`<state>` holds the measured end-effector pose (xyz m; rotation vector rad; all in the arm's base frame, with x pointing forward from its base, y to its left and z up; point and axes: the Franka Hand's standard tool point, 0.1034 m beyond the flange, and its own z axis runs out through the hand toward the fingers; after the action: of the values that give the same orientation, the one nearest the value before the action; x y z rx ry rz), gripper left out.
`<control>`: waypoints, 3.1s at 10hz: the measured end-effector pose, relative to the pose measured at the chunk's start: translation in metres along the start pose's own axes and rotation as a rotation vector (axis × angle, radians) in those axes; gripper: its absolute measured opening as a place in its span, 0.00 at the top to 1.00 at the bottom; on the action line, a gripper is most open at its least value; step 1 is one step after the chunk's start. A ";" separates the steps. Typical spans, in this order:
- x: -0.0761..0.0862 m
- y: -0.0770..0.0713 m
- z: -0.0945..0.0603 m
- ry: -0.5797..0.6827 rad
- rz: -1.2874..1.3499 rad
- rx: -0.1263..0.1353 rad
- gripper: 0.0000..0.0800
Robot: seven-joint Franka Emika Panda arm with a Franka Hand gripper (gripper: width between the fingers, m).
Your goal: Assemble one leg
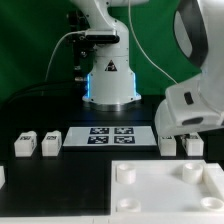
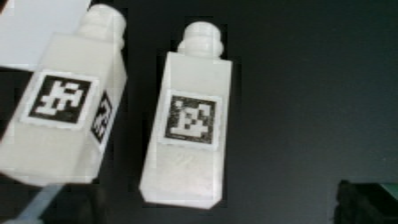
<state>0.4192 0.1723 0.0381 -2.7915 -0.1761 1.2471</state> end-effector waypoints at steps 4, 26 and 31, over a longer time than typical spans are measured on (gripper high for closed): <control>0.003 -0.002 0.003 -0.027 0.004 0.001 0.19; -0.001 0.004 0.017 -0.041 -0.016 0.001 0.63; -0.040 0.032 -0.092 0.320 -0.071 -0.007 0.63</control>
Offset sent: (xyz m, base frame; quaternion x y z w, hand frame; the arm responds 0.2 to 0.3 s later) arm 0.0000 0.0000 0.0000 0.0000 0.0000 0.0000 1.0000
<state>0.4642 0.1327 0.1250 -2.9117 -0.2548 0.7710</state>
